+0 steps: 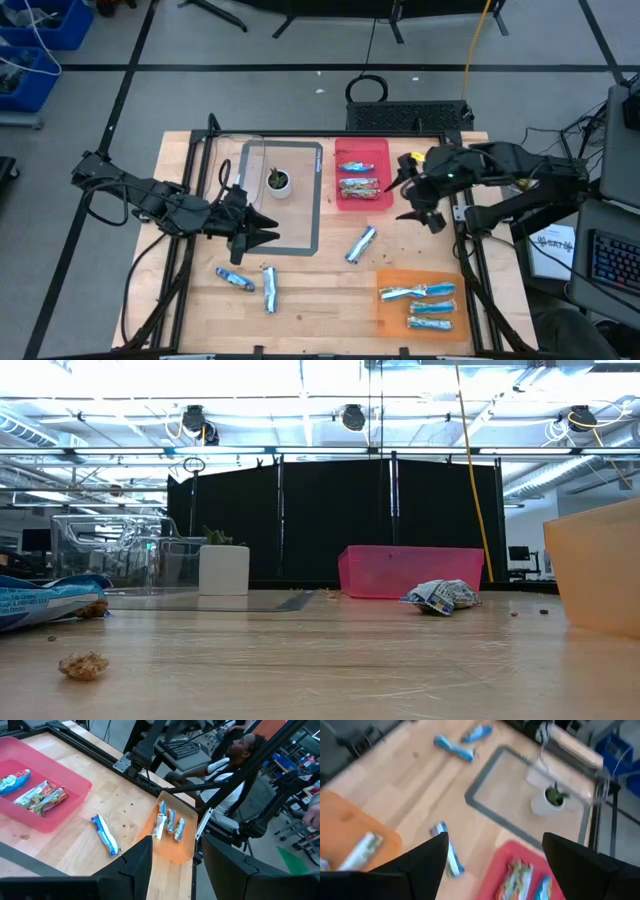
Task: Pick and place Granola Bars by type
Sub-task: Put the blue granola bar into the transparent bin
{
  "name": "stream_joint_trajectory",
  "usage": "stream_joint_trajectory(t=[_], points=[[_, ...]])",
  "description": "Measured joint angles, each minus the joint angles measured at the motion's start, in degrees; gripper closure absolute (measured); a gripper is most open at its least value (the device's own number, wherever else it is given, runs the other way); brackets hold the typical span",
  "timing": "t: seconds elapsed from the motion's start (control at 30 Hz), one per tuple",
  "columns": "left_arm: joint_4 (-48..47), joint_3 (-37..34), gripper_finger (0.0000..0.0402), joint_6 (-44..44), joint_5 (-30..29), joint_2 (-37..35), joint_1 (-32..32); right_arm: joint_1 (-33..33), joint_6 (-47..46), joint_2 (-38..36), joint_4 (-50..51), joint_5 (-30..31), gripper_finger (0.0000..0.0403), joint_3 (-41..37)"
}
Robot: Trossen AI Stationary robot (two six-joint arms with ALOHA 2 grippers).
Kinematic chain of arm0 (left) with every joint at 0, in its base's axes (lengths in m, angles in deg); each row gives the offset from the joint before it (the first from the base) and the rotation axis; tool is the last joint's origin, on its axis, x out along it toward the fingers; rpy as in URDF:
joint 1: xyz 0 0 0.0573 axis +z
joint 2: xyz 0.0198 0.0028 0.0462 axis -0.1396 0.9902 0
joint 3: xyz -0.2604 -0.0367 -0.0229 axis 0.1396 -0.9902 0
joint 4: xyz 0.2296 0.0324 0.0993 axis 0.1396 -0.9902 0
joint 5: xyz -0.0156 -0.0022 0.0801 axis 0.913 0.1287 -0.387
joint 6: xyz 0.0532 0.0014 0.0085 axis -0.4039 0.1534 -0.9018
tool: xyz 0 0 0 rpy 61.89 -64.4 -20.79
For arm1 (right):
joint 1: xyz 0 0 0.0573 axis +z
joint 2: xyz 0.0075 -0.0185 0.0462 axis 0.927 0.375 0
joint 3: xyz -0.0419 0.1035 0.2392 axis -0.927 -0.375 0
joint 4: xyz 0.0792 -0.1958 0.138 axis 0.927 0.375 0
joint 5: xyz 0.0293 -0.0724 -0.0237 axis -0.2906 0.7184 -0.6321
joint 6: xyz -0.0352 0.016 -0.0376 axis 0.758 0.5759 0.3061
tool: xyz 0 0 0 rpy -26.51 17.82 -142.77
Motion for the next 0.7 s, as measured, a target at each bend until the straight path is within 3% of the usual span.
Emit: stream_joint_trajectory(t=[0.33, 0.7], points=[[0.1, 0.0, 0.0227, 1.4, 0.1, 0.0, 0.0, -5.2, 3.5, 10.1, 10.7, 0.4, 0.0087, 0.0], [0.0, 0.0, 0.0227, 1.2, 0.1, 0.0, 0.0, -3.6, 10.0, 14.5, 3.0, 1.4, 0.0087, -2.5]])
